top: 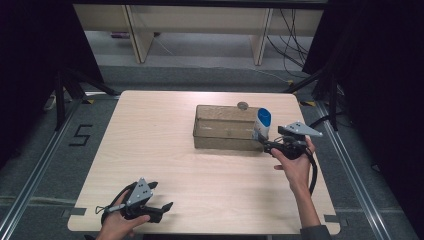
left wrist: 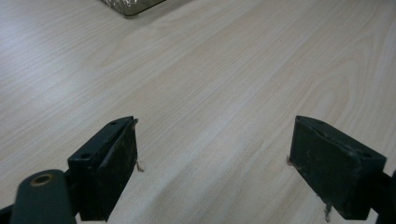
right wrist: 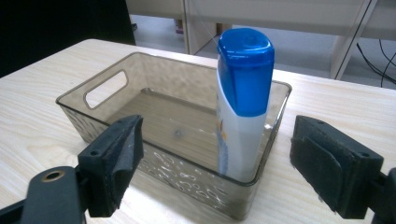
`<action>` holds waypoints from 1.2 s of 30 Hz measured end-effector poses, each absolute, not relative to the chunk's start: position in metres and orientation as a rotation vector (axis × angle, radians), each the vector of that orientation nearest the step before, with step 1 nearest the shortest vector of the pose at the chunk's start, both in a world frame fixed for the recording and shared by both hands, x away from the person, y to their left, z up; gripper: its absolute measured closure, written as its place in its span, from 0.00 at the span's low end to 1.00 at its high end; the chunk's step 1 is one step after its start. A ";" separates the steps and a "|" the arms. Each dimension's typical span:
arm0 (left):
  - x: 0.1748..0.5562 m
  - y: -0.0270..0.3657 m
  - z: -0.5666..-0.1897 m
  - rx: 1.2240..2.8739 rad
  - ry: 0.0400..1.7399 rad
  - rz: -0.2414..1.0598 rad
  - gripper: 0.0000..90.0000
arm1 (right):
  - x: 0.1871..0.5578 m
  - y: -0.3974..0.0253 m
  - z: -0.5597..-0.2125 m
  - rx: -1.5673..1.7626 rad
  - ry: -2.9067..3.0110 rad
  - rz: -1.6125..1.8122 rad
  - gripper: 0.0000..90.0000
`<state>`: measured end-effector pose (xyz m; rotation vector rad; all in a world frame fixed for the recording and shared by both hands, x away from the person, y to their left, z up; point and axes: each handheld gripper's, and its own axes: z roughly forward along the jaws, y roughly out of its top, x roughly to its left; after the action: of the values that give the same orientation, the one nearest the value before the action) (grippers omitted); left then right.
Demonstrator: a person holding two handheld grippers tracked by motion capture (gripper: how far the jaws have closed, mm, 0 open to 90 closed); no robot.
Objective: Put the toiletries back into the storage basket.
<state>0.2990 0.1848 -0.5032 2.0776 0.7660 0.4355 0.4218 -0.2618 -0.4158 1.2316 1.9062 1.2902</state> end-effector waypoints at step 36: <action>0.298 0.184 -0.503 2.057 0.775 0.428 0.16 | 0.389 -0.262 -0.420 1.249 1.939 1.318 0.18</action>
<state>0.2980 0.1841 -0.5025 2.0574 0.7754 0.4280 0.3891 -0.2619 -0.4204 1.2493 1.9389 1.3181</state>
